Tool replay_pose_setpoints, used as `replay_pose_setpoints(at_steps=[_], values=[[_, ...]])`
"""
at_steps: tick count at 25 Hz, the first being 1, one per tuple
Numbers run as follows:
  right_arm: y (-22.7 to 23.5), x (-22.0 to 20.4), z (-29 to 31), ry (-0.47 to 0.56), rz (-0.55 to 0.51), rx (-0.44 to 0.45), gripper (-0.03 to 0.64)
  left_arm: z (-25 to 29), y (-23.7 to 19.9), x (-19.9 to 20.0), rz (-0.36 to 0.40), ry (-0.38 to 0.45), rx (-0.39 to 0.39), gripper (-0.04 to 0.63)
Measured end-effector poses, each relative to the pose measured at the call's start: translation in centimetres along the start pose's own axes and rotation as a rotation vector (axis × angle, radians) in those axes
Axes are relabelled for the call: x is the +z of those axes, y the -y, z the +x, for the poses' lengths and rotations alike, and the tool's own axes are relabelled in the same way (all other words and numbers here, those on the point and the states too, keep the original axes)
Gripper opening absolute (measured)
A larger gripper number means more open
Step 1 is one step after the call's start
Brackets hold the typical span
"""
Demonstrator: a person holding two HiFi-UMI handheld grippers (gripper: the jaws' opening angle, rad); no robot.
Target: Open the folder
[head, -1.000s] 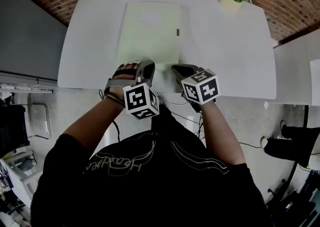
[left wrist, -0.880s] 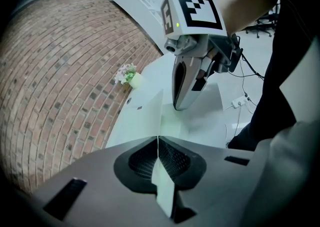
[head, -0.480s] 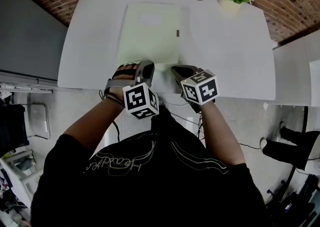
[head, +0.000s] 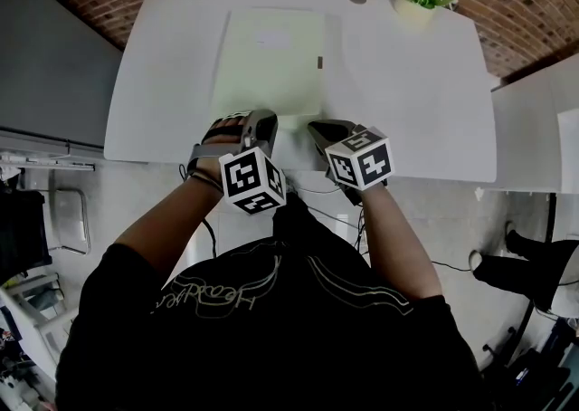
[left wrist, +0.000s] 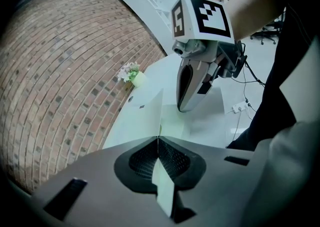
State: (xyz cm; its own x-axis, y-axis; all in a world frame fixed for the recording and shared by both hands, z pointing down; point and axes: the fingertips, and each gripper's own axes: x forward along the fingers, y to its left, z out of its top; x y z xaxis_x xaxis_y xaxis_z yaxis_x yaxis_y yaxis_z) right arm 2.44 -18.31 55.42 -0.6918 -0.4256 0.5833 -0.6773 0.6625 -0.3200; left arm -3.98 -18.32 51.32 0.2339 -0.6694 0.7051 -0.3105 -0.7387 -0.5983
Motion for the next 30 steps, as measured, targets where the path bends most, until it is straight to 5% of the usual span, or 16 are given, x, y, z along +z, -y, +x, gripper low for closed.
replay_pose_setpoints(at_steps=[30], values=[[0.3, -0.4, 0.0, -0.033, -0.011, -0.015, 0.002, -0.6, -1.3, 0.1, -0.027, 0.015, 0.032, 0.008]])
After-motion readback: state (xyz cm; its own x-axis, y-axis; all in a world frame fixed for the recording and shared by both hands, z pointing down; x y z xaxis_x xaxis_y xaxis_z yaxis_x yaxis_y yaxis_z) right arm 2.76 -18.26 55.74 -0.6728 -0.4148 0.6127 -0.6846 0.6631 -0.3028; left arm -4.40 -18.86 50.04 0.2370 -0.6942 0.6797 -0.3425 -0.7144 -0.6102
